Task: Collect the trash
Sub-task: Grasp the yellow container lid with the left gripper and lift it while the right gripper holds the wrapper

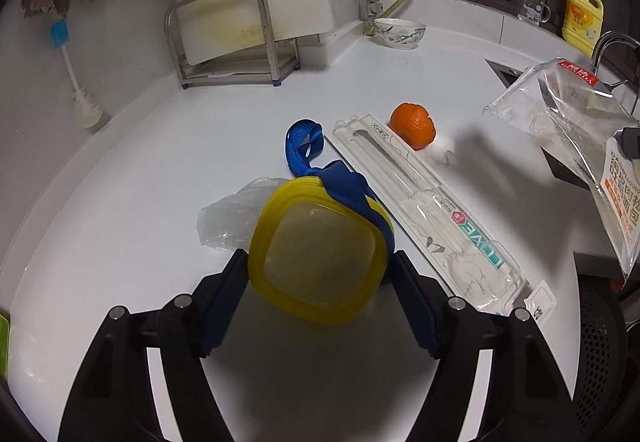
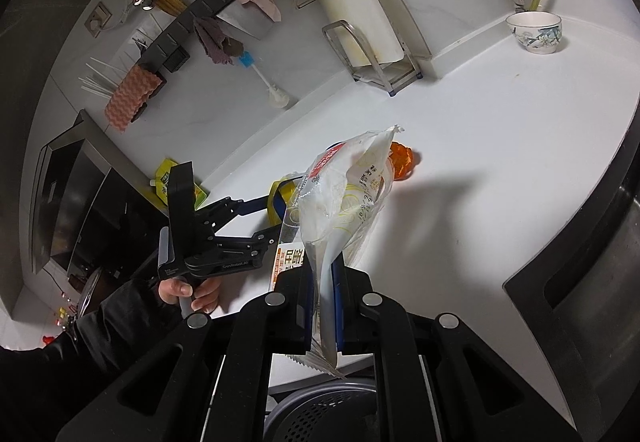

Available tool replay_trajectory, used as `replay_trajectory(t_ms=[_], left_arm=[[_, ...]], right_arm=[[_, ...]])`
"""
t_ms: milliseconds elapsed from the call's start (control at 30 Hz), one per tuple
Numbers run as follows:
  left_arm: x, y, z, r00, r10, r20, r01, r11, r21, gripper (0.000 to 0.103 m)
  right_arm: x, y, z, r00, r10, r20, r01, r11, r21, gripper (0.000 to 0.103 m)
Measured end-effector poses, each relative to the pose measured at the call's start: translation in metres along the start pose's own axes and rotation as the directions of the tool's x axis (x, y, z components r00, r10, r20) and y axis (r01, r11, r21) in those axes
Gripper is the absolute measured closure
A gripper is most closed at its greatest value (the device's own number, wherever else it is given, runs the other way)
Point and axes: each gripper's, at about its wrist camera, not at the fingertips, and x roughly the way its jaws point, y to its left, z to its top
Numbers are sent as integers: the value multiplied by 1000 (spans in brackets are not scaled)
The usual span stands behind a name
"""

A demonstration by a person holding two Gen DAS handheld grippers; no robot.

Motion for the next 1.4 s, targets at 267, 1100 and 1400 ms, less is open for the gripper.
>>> replay_trajectory(t_ms=[267, 1100, 1400], left_arm=[[-4, -2, -6, 1000, -19, -10, 19, 999, 38, 26], [-27, 4, -10, 999, 34, 19, -35, 999, 37, 40], [-63, 10, -8, 994, 97, 47, -98, 995, 21, 40]], right_arm=[[2, -3, 0, 1000, 1, -7, -1, 1000, 4, 95], [1, -2, -4, 1000, 13, -7, -13, 1000, 7, 95], [-9, 2, -8, 1000, 9, 7, -10, 1000, 15, 95]])
